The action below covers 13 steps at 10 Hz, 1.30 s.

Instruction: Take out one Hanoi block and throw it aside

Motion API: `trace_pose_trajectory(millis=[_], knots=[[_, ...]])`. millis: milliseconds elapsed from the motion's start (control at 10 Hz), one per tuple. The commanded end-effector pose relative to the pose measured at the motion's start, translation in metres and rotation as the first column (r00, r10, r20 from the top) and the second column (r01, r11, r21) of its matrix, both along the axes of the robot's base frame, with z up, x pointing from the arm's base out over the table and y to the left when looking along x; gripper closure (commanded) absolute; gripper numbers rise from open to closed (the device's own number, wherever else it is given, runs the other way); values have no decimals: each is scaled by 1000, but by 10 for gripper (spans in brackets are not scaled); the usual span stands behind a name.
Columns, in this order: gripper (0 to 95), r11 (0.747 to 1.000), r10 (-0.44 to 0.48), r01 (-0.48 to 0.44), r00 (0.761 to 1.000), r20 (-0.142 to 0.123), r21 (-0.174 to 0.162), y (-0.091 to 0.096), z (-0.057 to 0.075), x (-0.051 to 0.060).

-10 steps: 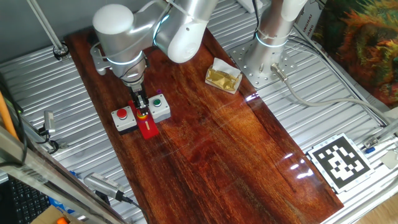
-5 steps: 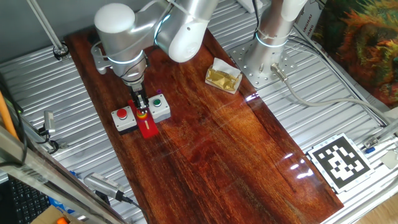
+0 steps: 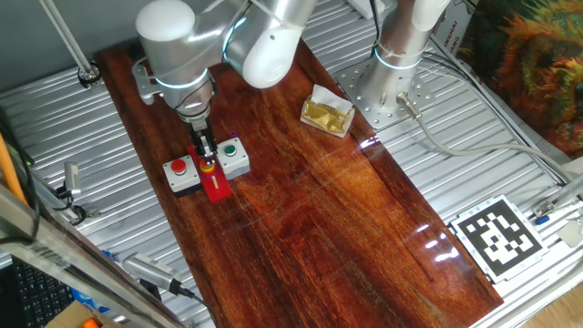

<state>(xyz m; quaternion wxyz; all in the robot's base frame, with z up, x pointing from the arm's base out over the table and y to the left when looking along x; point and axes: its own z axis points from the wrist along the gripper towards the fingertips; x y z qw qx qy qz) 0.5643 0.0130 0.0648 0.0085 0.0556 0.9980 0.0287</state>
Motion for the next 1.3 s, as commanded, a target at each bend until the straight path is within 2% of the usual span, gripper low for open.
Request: trace_pose_trajectory(millis=[100,400,700,800,900,1100,1200,1300], knots=[[760,1000,1,-1,1000,-6,3,0,7,-1],[760,1000,3,-3,1000,-11,5,1,24,-2],[760,1000,11,-11,1000,-20,5,4,52,-6],[760,1000,20,-20,1000,-19,-5,4,58,-7],[760,998,57,-57,998,-15,-13,-1,68,-14],[760,996,85,-85,996,-13,-15,-20,75,-29],[760,995,98,-98,995,-7,-7,-43,79,-46],[760,994,107,-107,994,-7,-7,-58,83,-55]])
